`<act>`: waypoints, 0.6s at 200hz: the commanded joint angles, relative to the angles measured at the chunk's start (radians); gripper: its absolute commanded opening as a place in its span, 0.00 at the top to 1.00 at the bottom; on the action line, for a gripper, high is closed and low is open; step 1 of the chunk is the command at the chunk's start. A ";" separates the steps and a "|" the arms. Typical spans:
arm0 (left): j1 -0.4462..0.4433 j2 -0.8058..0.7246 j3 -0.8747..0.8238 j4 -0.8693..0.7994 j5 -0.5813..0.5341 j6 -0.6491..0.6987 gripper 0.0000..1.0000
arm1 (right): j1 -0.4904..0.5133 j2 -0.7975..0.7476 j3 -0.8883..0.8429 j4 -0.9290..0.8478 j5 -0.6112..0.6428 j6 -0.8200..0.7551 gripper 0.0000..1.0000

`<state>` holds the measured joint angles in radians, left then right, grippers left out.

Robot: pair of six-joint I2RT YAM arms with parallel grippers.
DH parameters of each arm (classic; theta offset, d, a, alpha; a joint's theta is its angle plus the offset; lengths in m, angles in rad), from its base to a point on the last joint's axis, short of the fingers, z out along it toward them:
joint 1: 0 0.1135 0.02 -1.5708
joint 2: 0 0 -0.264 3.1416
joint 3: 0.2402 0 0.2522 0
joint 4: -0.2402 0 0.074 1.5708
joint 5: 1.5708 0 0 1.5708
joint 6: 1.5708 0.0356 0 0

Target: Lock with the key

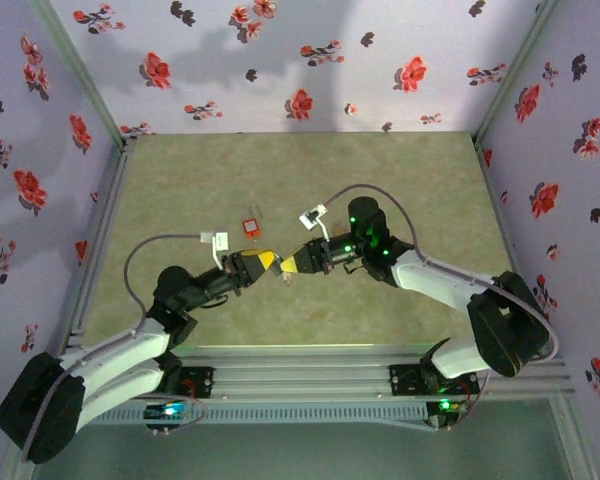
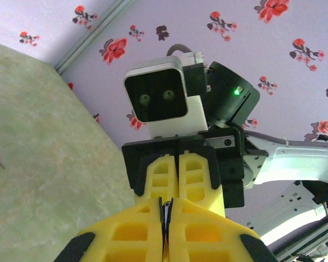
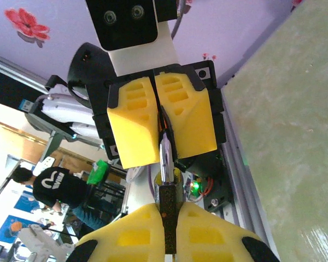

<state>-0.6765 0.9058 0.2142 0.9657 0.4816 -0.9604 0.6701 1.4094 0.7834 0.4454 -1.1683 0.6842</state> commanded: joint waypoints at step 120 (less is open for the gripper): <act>0.010 -0.004 -0.022 -0.214 -0.085 -0.104 1.00 | 0.034 -0.156 0.085 -0.316 0.226 -0.308 0.52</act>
<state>-0.6849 0.8974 0.2058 0.7601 0.4400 -1.0321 0.6987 1.3052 0.8497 0.2054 -1.0157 0.4519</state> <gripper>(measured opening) 0.089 0.428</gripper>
